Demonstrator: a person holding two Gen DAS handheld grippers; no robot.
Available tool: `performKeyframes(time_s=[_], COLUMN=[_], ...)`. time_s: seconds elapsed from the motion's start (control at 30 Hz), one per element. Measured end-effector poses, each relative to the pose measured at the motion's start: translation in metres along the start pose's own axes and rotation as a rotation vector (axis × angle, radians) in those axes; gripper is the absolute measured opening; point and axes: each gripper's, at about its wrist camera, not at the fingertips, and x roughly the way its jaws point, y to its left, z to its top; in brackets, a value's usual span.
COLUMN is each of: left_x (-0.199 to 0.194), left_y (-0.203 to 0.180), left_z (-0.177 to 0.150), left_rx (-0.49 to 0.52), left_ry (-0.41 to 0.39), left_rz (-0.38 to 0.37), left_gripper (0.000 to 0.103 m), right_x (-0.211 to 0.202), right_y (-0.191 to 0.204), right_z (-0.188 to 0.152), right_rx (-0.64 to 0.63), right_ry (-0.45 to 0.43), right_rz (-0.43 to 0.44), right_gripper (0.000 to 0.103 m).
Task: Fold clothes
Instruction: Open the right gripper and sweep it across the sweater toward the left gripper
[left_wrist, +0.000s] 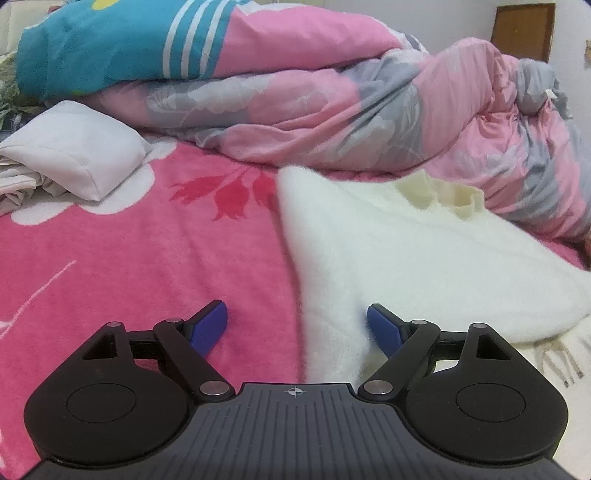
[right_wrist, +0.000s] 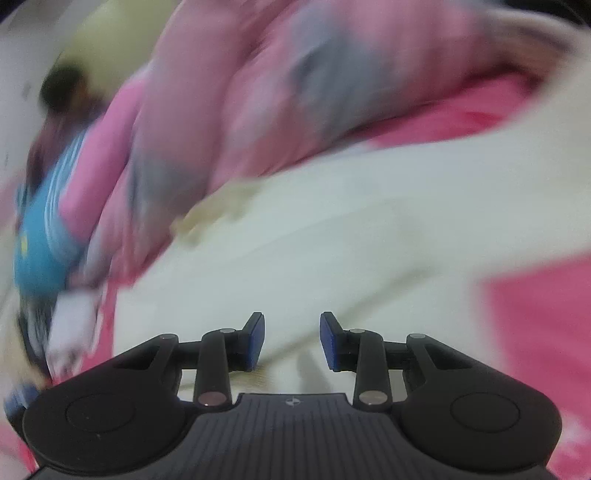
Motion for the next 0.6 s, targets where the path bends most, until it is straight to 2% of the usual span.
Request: performKeyframes(time_s=[0.17,0.3,0.43,0.6], left_x=[-0.012,-0.021,-0.018,-0.002], left_y=[-0.001,-0.019,-0.051,-0.065], left_z=[0.002,0.003,-0.004,-0.009], left_rx=[-0.007,0.069,0.199,0.232], left_ry=[-0.064,-0.126,-0.139,-0.079], left_rz=[0.002,-0.031,-0.073,-0.072], left_gripper=[0.085,0.086,0.090,0.093], right_x=[-0.086,-0.140,-0.173,-0.181], right_y=[-0.070,-0.126,-0.176,-0.209], right_z=[-0.007,-0.003,0.013,0.046], right_rx=[0.101,0.201,0.302,0.331], right_ry=[-0.163,-0.305,-0.434,-0.528], right_rz=[-0.083,-0.137,-0.140,-0.169], right_gripper=[0.040,0.043,0.044,0.052])
